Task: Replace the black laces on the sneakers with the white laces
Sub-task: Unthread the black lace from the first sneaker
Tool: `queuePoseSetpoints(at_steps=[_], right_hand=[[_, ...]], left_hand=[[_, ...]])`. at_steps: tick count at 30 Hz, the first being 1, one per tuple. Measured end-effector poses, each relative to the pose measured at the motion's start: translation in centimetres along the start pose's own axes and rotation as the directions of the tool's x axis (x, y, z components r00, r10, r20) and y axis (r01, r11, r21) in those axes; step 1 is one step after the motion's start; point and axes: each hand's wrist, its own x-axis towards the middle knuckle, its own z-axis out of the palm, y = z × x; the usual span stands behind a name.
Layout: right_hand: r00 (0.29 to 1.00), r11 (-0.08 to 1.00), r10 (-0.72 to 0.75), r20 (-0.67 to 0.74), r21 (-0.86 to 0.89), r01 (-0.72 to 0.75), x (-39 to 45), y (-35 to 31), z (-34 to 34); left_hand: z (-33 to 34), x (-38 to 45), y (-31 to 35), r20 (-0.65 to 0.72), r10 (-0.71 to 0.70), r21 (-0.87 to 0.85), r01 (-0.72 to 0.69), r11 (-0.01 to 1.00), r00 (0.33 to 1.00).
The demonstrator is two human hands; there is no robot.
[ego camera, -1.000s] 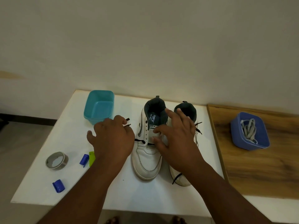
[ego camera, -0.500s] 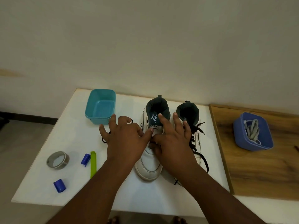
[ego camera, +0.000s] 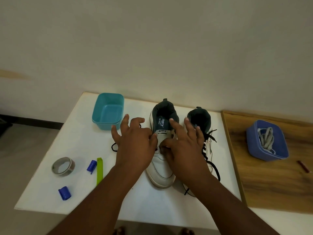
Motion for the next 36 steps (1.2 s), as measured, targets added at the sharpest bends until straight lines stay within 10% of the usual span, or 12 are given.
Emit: queuePoseSetpoints(at_steps=[5, 13, 20, 27, 36], right_hand=[[0.961, 0.978, 0.204, -0.189, 0.006, -0.206, -0.3, 0.8, -0.9], [1.000, 1.000, -0.010, 0.001, -0.004, 0.010, 0.0, -0.1, -0.1], [0.871, 0.933, 0.330, -0.365, 0.266, -0.243, 0.4, 2.0, -3.1], [0.999, 1.000, -0.030, 0.035, -0.007, 0.030, 0.0, 0.4, 0.5], [0.948, 0.955, 0.249, -0.197, 0.211, -0.207, 0.3, 1.5, -1.7]], left_hand=[[0.1, -0.1, 0.2, 0.012, 0.017, 0.032, -0.017, 0.999, 1.000], [0.1, -0.2, -0.1, -0.006, 0.023, 0.041, -0.023, 0.999, 1.000], [0.0, -0.3, -0.1, -0.012, 0.055, 0.063, -0.054, 0.997, 0.998], [-0.1, -0.3, 0.0, 0.007, 0.022, 0.069, -0.023, 0.997, 1.000], [0.1, -0.2, -0.2, -0.029, 0.042, 0.046, -0.040, 0.998, 0.999]])
